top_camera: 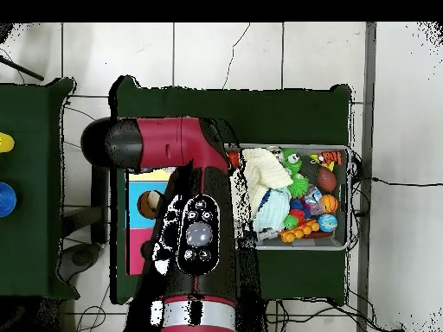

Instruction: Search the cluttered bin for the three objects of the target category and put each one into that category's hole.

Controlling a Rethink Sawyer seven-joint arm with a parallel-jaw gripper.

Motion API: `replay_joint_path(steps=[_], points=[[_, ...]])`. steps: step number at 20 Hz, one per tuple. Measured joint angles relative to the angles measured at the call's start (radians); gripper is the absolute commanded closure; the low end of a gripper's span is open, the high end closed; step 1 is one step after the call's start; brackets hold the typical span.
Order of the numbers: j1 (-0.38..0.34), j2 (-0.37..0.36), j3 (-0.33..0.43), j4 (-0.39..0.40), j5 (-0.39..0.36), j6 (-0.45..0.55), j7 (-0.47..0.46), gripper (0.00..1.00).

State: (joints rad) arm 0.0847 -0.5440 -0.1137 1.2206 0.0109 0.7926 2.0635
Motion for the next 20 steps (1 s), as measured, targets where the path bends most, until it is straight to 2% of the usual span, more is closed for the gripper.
replay_joint_path(steps=[11,20], points=[[0.017,0.041,-0.002,0.025,0.021,-0.013,0.000,1.00],[0.083,0.031,-0.045,0.024,0.066,0.011,0.017,1.00]])
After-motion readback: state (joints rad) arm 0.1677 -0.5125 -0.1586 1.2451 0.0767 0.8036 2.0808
